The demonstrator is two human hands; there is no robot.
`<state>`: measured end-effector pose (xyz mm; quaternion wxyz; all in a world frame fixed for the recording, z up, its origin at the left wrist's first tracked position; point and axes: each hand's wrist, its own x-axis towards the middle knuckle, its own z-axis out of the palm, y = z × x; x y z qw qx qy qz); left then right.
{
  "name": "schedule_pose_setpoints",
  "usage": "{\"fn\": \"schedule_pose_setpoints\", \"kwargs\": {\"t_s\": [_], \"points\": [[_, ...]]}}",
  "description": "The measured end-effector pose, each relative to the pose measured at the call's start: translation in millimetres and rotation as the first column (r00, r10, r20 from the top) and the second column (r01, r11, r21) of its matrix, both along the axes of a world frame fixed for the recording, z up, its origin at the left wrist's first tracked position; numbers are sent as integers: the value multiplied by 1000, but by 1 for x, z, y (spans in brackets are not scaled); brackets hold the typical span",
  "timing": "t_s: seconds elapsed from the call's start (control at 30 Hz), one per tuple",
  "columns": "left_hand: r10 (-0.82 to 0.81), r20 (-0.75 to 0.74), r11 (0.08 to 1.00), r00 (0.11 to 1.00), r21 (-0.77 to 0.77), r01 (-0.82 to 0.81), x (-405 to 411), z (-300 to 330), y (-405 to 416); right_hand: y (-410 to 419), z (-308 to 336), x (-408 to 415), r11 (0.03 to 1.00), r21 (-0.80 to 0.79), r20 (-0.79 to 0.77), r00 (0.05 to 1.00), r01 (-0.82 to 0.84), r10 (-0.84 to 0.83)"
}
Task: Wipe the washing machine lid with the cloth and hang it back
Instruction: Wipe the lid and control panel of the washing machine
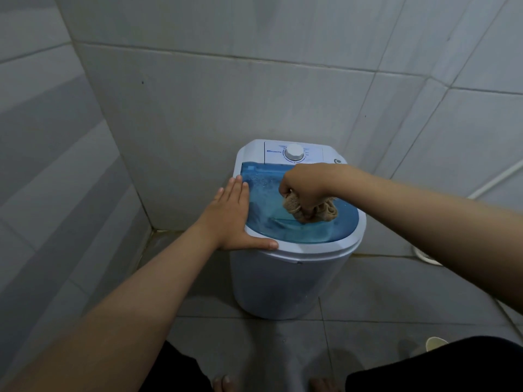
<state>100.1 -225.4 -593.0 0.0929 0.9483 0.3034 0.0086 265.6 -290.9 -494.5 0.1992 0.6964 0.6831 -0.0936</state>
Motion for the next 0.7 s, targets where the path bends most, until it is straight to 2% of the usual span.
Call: {"fn": "schedule_pose_setpoints", "kwargs": {"t_s": [0.1,0.3,0.5,0.7], "points": [[-3,2,1000,1000,2,3,1,-1,1,2,-3,5,1000,18,-25,1000,4,-3],[-2,20,1000,1000,1,2,2,-4,3,-4,-14,21,987,136,-217,975,88,-57],[4,26,1000,1000,8,-4,4,-6,2,-2,-20,20,981,172,-330,944,93,-31],[13,23,1000,1000,19,-13,4,-6,3,-12,-36,25,933,292,-471,881,211,-52]]}}
